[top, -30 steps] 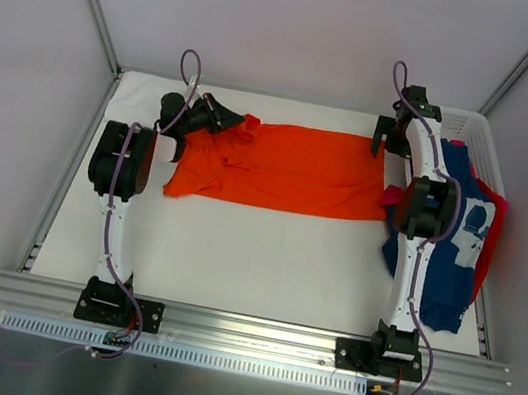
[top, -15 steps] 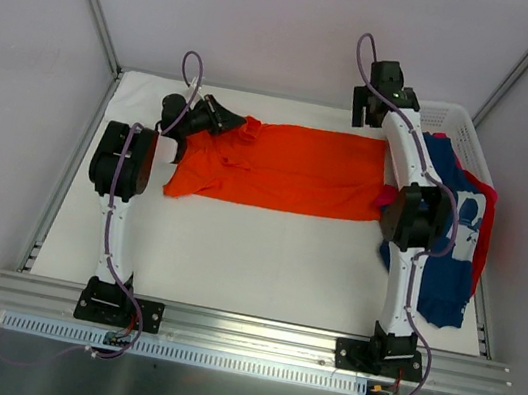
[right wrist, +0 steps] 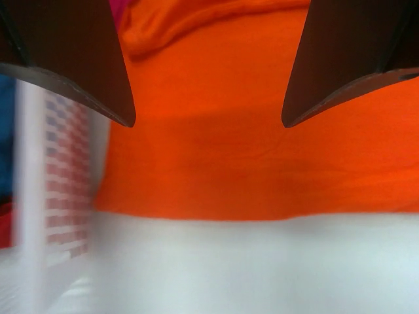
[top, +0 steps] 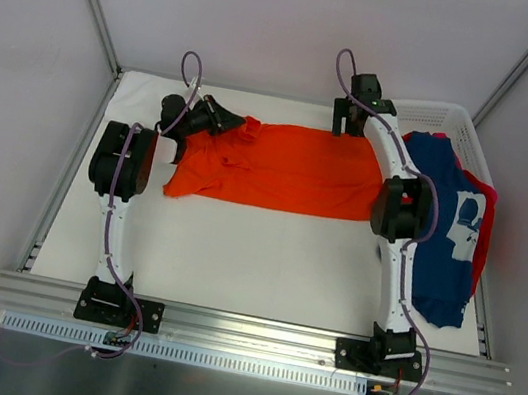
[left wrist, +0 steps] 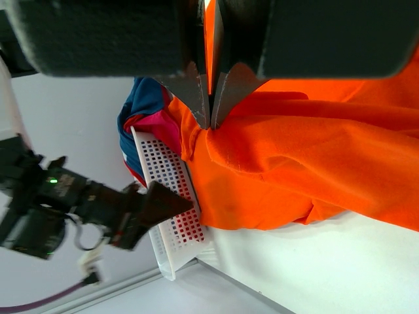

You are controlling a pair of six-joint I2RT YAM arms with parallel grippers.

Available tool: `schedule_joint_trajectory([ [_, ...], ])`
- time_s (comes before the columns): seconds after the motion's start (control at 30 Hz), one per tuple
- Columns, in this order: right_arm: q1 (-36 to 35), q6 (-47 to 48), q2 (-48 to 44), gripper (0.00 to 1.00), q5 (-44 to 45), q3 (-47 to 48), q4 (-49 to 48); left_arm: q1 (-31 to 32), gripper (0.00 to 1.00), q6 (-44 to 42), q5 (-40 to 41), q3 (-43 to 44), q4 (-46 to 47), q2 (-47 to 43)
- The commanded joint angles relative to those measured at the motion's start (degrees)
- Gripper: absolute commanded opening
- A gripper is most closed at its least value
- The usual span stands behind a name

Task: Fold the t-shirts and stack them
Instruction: Fold the tshirt

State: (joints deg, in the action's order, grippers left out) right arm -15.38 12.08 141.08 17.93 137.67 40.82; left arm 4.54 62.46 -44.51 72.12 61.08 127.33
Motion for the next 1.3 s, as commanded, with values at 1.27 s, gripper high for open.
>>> schedule_joint_trajectory([
  [1.27, 18.0, -19.9, 7.0, 0.99, -24.2, 3.6, 3.7, 0.4, 0.0, -3.4, -2.2, 0.0, -1.4, -2.5],
])
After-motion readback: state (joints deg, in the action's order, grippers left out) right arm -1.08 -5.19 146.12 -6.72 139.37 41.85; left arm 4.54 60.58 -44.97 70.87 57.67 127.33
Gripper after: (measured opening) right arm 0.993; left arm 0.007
